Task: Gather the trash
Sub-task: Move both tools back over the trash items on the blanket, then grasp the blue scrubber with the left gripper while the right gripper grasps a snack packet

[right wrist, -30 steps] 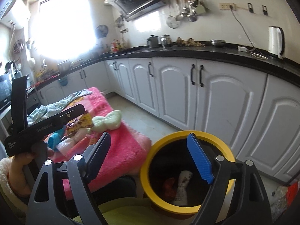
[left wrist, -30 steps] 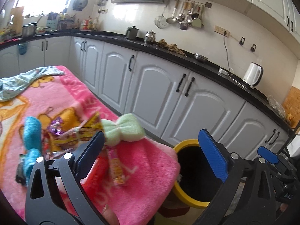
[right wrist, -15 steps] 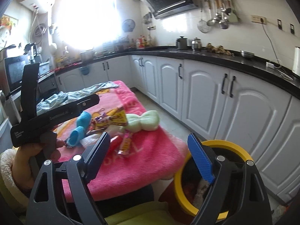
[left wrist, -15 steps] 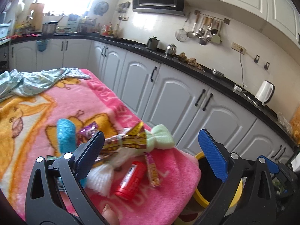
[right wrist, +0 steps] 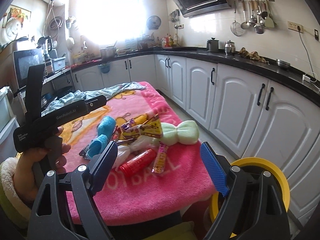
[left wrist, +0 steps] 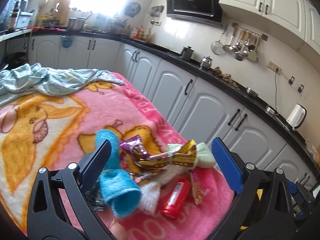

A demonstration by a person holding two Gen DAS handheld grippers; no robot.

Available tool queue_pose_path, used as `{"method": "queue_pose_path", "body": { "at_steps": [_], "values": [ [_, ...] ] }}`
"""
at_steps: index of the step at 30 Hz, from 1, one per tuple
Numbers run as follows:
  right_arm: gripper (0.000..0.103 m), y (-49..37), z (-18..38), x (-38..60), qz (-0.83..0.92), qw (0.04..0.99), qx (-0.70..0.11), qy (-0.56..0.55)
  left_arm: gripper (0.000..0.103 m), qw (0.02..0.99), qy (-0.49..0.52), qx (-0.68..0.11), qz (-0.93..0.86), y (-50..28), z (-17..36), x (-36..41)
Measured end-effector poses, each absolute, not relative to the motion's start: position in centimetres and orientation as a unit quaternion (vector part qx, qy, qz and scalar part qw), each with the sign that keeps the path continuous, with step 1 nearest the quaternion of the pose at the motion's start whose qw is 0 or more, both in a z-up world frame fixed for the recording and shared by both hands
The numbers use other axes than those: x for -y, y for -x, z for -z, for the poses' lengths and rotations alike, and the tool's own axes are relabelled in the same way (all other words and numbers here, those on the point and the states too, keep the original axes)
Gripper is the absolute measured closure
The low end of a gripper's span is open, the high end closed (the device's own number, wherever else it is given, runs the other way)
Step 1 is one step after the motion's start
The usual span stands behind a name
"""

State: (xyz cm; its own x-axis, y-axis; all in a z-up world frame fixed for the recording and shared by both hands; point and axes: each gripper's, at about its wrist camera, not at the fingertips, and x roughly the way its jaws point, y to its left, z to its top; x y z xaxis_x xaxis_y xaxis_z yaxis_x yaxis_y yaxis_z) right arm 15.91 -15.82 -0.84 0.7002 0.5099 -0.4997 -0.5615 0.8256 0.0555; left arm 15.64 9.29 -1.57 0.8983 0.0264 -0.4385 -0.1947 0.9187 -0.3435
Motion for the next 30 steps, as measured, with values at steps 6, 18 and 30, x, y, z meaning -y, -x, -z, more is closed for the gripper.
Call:
{"method": "queue_pose_path", "body": {
  "at_steps": [6,18,30],
  "values": [
    [0.021,-17.2,2.1,13.8,-0.299,0.913,-0.271,0.055,0.011,0.950,0.205,-0.222,-0.081,-15.7,2.2,-11.4],
    [0.021,-21.8,6.1,11.5,-0.285,0.901,-0.325,0.046,0.011,0.931,0.228,-0.261,-0.111,-17.6,5.3,-15.2],
    [0.030,-24.9,10.7,11.2,-0.273,0.876,-0.396,0.033,0.017,0.896,0.280,-0.332,-0.096,-21.8,8.5,-17.9]
  ]
}}
